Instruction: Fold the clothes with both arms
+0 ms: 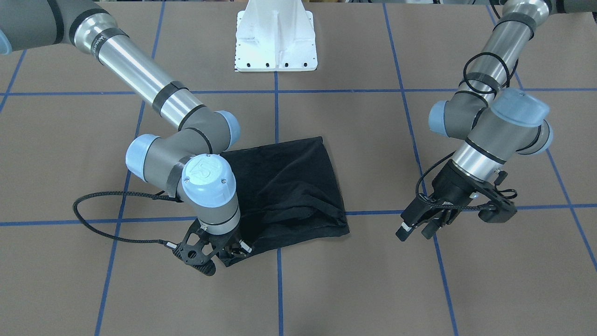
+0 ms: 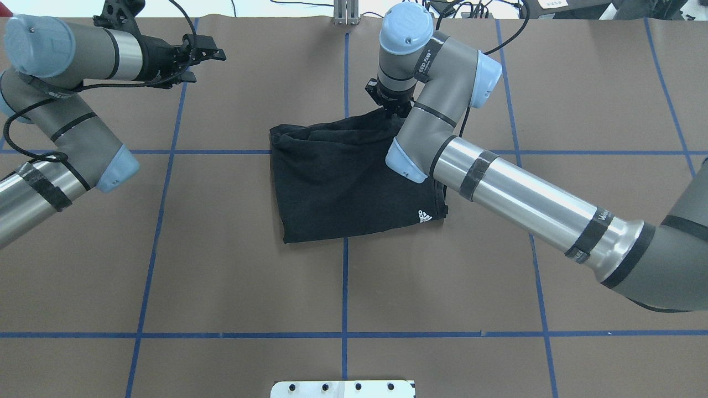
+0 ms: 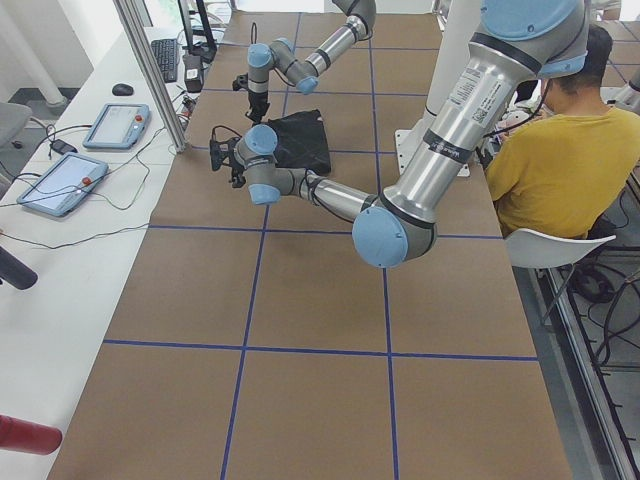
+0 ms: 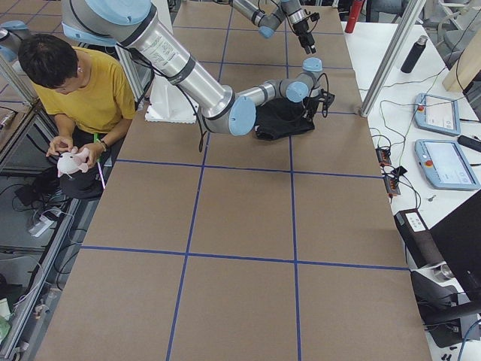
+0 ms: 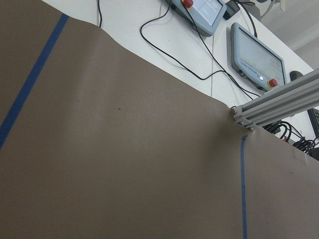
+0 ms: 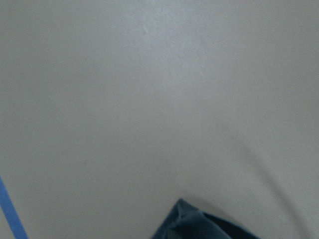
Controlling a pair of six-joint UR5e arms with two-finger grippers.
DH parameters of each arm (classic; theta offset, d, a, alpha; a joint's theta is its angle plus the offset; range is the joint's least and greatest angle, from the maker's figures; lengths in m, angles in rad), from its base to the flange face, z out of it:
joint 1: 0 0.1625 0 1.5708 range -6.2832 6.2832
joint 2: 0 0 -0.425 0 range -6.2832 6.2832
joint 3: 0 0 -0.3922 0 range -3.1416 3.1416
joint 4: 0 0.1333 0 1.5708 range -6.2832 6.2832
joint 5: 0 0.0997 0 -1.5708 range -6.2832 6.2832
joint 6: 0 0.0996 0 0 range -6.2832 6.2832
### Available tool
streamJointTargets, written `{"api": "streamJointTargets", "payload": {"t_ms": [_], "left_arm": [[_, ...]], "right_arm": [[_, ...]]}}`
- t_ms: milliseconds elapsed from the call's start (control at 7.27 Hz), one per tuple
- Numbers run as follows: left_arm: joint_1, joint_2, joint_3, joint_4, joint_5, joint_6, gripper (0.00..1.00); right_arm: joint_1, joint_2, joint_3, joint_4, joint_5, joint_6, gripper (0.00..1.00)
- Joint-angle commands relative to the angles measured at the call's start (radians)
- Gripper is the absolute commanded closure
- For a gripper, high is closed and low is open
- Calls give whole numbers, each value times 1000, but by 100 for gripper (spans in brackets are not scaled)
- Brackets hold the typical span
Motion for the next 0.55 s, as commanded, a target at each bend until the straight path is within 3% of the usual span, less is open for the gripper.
{"api": "streamJointTargets", "payload": {"t_ms": [0,275,413], "left_arm": [[-10,0,0,1,-3,10,0],[-62,24,-3,0,-64,67,0],[-82,84,-41,1,-82,157,0]], "right_arm": [[99,56,-85,51,126,-15,100],[226,29,-80,43,262,-114,100],[265,-9,-67,45,270,-156,100]]}}
